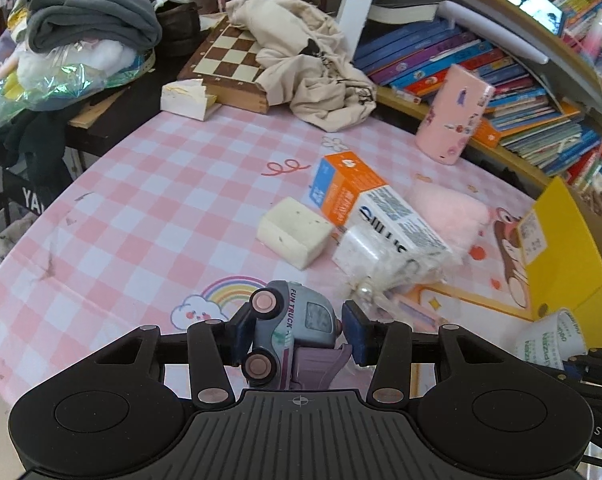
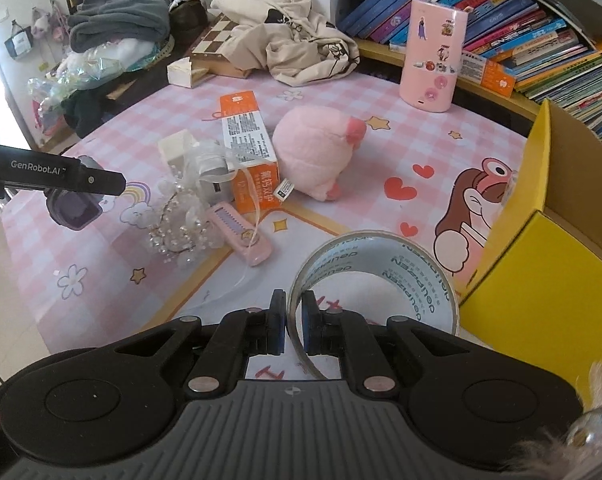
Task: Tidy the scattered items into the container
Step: 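Grasp the grey toy truck with the left tool while the right tool holds the tape, then carry the tape roll and toy truck over the yellow box with both tools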
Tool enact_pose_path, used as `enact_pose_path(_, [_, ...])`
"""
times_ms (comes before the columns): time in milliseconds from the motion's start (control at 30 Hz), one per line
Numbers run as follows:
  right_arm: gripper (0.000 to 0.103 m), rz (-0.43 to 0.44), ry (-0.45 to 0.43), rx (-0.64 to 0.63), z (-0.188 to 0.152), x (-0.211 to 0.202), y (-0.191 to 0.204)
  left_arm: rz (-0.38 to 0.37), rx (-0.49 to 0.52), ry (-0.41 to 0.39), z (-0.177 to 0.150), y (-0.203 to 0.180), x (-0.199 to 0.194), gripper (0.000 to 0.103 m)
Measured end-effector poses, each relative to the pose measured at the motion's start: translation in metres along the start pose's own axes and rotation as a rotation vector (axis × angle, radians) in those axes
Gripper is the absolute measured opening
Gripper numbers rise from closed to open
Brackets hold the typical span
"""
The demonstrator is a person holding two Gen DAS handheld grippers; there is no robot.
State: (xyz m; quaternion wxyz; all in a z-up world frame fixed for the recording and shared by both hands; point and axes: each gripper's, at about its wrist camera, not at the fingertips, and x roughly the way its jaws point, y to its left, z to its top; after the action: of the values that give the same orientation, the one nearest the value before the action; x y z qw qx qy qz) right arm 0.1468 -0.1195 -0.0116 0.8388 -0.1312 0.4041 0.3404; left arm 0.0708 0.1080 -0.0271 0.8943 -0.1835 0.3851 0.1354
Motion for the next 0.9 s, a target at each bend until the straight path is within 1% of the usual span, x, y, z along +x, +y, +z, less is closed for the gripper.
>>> enact_pose_path(300, [0.008, -0.035, -0.026, 0.030, -0.017, -0.021, 0.014, -0.037, 0.032, -0.021, -0.014, -0.002, -0.025, 0.045])
enact_pose_path(633, [0.008, -0.073, -0.078, 0.029, -0.031, -0.048, 0.036, -0.116, 0.114, -0.074, -0.030, -0.014, -0.058, 0.045])
enact_pose_path(900, [0.008, -0.114, -0.109, 0.048, -0.048, -0.068, 0.051, -0.169, 0.153, -0.089, -0.045, -0.017, -0.076, 0.045])
